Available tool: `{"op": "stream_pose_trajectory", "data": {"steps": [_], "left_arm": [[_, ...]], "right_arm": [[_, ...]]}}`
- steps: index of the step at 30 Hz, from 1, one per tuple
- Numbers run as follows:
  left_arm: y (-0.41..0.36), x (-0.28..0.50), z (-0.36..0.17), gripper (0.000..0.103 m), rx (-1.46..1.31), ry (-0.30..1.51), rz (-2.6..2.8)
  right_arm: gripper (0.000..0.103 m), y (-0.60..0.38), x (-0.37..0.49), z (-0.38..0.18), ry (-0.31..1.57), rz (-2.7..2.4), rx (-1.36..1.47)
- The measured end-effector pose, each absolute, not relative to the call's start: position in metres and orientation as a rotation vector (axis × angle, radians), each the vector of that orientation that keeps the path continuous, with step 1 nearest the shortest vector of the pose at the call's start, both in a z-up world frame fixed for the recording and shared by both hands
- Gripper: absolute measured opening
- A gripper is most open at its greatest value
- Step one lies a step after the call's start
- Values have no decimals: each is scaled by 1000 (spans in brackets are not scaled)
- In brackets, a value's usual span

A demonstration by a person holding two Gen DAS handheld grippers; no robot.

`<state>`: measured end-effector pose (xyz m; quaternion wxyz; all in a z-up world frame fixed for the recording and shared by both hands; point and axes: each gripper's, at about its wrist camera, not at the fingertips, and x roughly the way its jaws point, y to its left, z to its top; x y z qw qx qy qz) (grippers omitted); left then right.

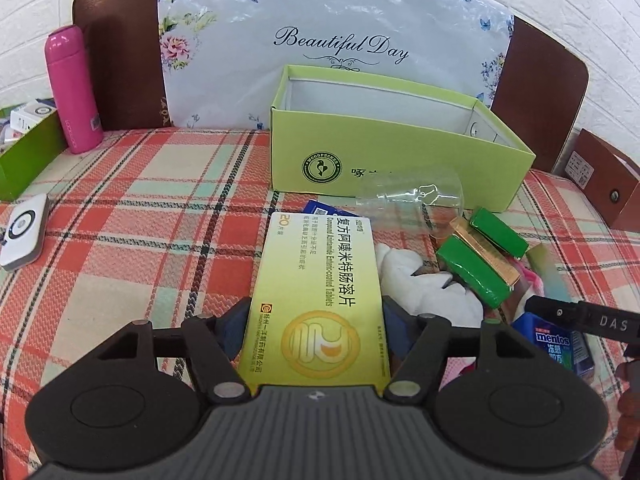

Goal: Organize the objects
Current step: 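Grasp the yellow medicine box with the left tool while the right grasps the VIVX box, then carry both boxes into the lime-green box and open both tools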

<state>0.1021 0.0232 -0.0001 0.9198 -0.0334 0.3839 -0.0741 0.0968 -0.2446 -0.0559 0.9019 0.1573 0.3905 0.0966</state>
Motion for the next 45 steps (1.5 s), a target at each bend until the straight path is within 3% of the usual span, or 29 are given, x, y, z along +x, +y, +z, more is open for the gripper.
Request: {"op": "stream_pose_trajectory", "data": {"steps": [2,3,16,26,38,45], "left_arm": [[25,108,-8,69,-101,851,-160],[26,106,-9,69,-107,837,-156],[16,68,48,69,-79,658,-223],[3,89,85,69,-78,577,-273],[5,122,41,69,-91,722,-245],[2,146,73,69,-92,635,-247]], "right_arm": [[43,-246,91,-52,784,216,328],[43,-247,88,-49,768,228,336],[42,-244,50,18,527,279,240],[42,-229,72,63,420,363,198],[42,-221,106,28,522,362,201],[42,-212,137,32,528,390,197]]}}
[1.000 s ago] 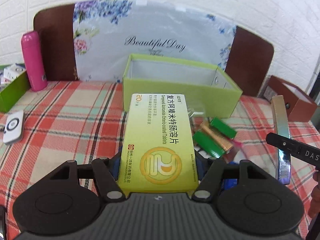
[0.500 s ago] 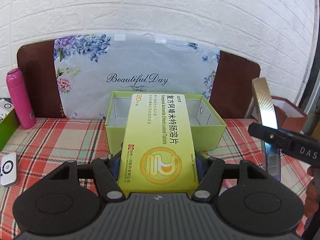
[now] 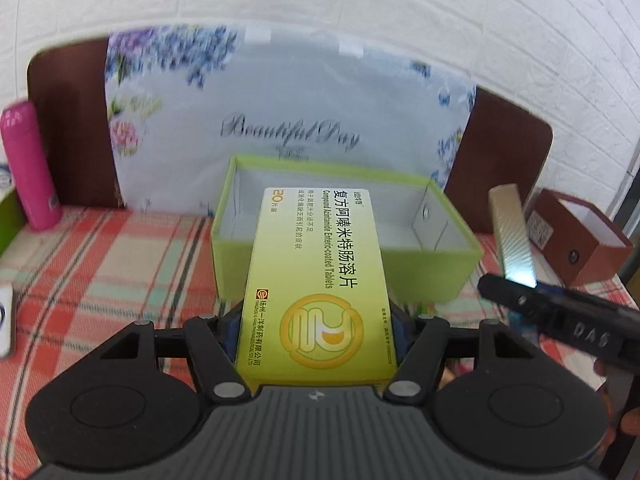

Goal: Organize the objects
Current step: 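Carry both boxes into the lime-green box and open both tools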

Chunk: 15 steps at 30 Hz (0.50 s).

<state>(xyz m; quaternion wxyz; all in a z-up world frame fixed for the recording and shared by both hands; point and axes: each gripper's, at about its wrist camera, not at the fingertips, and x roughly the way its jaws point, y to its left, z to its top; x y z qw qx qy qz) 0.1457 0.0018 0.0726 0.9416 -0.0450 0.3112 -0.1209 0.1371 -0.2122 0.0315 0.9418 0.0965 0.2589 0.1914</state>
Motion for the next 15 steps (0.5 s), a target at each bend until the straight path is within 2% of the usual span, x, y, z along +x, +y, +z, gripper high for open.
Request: {"op": "stream_pose_trajectory", "data": {"steps": [7,15], "left_arm": [[-12,203,103,69,-56,520,-206],[-21,266,84,69,-14,476,-138]], "right_arm": [[42,-199,190,58,448,385,181],[42,-189,257,42,422,259,96]]}}
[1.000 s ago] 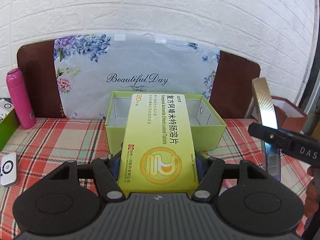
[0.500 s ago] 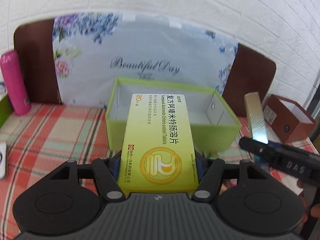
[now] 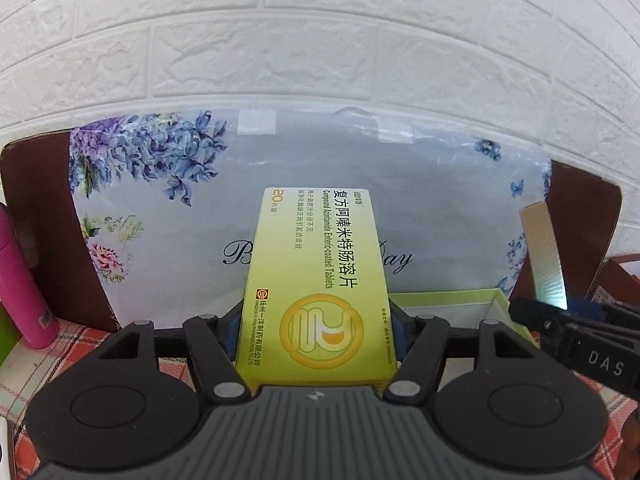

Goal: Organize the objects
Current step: 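Carry both boxes into the lime-green box and open both tools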

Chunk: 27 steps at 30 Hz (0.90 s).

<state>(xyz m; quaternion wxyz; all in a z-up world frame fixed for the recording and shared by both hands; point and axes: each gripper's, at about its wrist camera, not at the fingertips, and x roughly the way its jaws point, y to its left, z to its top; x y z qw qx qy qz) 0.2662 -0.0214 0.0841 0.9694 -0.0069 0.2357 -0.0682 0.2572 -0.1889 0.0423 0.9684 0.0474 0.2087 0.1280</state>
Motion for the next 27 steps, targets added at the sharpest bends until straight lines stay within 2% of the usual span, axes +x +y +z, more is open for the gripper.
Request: {"op": "stream_pose_trajectory", "data": {"steps": [11,17,18,19,20,22,25,27], "left_arm": [[-17,296,40,69,24,620,-145],[-14,299,33,70,37,633,-139],[-15,298,34,73,46,619,-135],[-18,296,36,82,66,608,-129],[-20,293,38,87,74,604,-131],[-20,288,45,89,71,593,-117],[-17,273,60,91,60,547,-76],[-13,260,70,92,33,519,-81]], "right_arm": [[42,-179,293,-13,577,215,2],[44,-173,296,-12,576,215,-37],[47,-173,295,-10,572,225,-37],[64,-174,294,-8,565,241,-40],[72,-175,290,-6,548,254,-39],[86,-175,278,5,492,253,-55],[100,-178,252,21,369,218,-93],[103,-183,236,33,308,210,-90]]}}
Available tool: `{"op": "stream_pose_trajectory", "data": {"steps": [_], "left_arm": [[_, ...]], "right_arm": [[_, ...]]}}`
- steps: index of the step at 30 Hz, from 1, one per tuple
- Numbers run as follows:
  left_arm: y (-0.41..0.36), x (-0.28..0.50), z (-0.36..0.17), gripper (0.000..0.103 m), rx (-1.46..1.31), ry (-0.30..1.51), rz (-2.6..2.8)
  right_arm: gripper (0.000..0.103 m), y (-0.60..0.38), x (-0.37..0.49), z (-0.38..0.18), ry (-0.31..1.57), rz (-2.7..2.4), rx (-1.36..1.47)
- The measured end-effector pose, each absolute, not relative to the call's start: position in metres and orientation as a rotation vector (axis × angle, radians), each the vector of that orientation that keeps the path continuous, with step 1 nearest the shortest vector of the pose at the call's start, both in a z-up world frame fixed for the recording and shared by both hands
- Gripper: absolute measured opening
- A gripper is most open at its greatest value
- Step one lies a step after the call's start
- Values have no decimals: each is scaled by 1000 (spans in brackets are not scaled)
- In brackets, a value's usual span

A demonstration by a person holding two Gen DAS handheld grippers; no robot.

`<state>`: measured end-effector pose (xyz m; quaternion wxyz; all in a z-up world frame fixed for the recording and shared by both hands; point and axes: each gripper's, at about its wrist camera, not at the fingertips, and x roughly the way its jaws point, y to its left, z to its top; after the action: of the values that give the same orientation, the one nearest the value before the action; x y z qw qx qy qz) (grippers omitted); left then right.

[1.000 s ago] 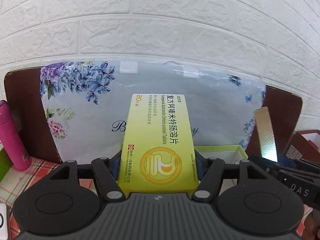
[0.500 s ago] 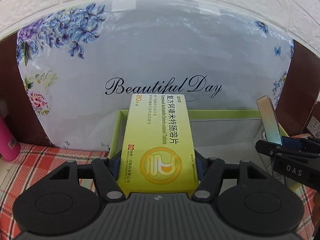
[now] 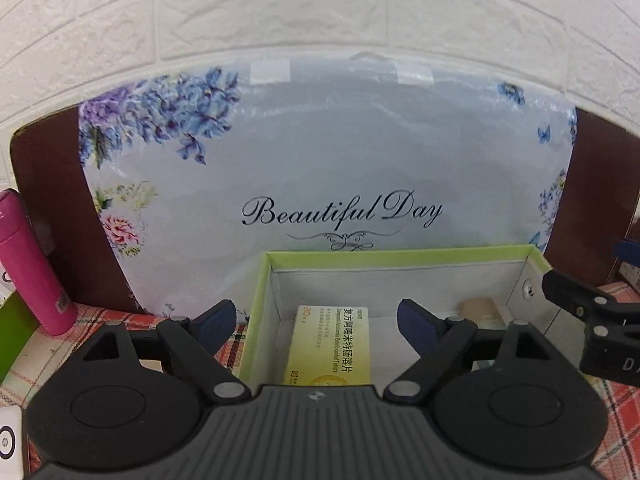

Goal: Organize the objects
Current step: 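Carry both boxes into the lime-green box and open both tools, then return both tools to the pile and grasp the cotton swab bag with the left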

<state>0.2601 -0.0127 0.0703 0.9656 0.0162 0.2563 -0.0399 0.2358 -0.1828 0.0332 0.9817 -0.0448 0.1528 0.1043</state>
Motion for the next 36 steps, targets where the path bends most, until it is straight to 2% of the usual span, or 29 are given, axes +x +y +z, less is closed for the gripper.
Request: {"op": "stream_pose_trajectory", "data": {"steps": [9,19,36], "left_arm": [[-6,180,83,98,-27,531,-140],[7,98,38,98,-181,692,-149],[14,47,13,98,-145,785,-53]], "right_arm": [[103,-201,157,44,300,278,-8],[103,-216,76,21,393,310,24],[103,-235,11,-15,507,293,74]]}}
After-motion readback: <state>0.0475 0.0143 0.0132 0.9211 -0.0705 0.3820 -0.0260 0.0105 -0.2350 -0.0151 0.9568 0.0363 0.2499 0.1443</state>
